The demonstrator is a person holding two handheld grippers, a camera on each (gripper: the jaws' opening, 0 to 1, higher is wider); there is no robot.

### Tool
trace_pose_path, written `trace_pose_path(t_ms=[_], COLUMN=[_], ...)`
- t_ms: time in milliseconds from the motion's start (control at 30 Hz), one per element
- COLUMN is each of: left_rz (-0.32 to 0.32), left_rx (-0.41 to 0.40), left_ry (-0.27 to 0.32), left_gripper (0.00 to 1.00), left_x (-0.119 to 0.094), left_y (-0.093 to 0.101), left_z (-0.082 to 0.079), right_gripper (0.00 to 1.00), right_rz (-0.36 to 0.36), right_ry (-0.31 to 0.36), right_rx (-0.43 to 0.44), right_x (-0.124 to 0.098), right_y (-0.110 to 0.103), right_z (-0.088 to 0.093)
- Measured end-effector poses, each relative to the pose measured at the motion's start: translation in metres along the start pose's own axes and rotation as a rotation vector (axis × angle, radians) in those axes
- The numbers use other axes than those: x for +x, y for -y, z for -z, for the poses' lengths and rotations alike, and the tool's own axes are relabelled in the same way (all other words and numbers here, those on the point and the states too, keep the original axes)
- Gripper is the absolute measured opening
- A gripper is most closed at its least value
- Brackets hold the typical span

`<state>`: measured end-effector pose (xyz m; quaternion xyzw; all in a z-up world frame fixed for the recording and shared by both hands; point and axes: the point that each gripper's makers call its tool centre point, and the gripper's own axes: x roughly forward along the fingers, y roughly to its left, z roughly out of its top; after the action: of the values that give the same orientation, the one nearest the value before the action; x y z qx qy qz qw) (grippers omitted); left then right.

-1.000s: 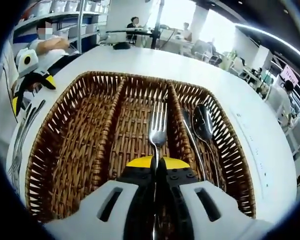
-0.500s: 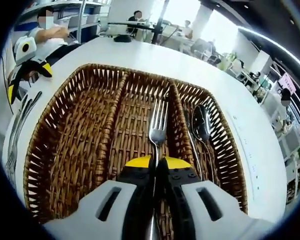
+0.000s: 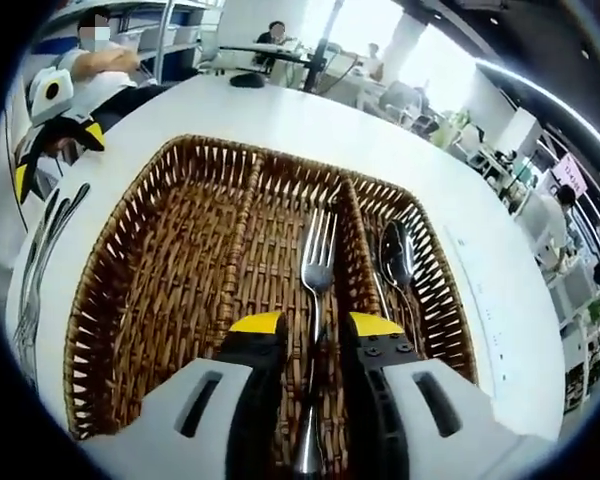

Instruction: Arrange the knives, forks, and spoons in their matching storage slots by inserting each utensil handle-first until every utensil is classified and aligned in the correct compartment

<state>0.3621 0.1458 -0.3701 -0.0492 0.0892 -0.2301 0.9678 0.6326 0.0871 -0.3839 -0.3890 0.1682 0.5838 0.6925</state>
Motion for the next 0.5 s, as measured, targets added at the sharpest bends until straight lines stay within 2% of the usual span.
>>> trace_pose_path(t_ms=[300,500], left_rz=[0.005,0.012], left_rx=[-0.004,-0.008], left_ry=[0.006,0.011], left_gripper=[0.82,0.83], left_x=[-0.005,-0.007], left_y=[0.006,0.010], left_z=[-0.002,-0.005], right_gripper=[0.21,0.27], right_rz=[0.026,0.059], right_ry=[-0.004,0.022], right_rx=[0.003,0.001], right_x=[-0.014,-0.023], right_y=[0.000,0.001], right_z=[-0.003,-0.011])
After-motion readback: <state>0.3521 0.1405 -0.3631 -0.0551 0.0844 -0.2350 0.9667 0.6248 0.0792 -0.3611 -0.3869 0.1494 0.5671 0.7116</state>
